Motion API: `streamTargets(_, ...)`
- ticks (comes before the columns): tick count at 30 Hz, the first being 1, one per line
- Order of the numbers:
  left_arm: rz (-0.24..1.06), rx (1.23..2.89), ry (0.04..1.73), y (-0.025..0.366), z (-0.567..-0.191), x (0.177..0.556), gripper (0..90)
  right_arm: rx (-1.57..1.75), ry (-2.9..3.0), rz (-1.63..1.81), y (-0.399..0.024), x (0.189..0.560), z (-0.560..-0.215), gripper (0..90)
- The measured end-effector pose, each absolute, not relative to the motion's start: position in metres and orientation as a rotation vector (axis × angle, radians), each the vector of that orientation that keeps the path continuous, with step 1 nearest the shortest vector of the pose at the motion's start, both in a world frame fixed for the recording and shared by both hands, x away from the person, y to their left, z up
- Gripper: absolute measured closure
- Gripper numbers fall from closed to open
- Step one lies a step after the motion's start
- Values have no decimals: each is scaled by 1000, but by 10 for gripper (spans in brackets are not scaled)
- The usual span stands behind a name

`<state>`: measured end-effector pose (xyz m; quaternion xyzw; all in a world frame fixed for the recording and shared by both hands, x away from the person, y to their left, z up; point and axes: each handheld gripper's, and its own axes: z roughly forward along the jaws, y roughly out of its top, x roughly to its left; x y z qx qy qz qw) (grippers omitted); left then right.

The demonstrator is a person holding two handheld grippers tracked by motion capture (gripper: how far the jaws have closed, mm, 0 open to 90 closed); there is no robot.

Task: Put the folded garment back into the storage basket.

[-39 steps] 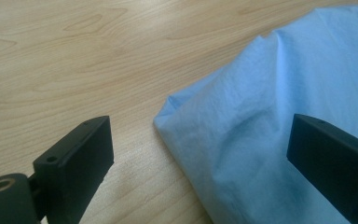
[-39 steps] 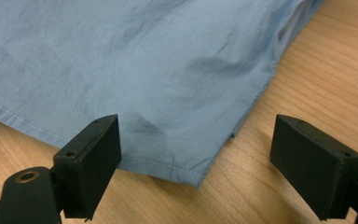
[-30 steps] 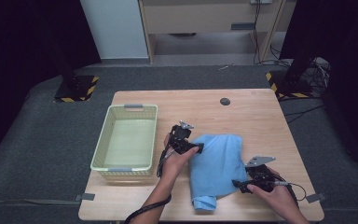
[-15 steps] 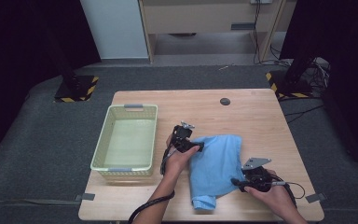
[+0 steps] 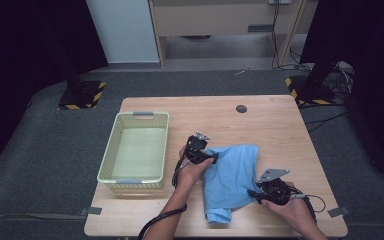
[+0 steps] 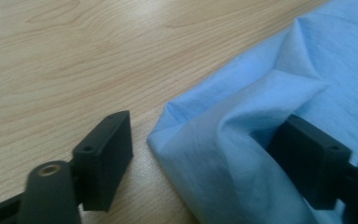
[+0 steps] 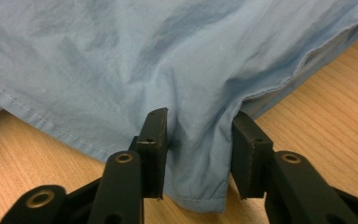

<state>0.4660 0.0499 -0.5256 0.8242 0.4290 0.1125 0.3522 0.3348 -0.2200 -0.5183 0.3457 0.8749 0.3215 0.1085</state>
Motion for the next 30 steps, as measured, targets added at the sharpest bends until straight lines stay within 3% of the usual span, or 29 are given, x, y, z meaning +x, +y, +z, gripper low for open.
streamTargets(10, 316, 2135, 1068, 46, -525, 456, 483, 1017, 2608, 938, -215, 336, -516, 765)
streamTargets(19, 298, 2099, 1074, 47, -527, 453, 629, 1017, 2605, 915, -211, 337, -515, 826)
streamTargets(30, 307, 2072, 1081, 45, -529, 448, 724, 1001, 2605, 900, -208, 338, -513, 840)
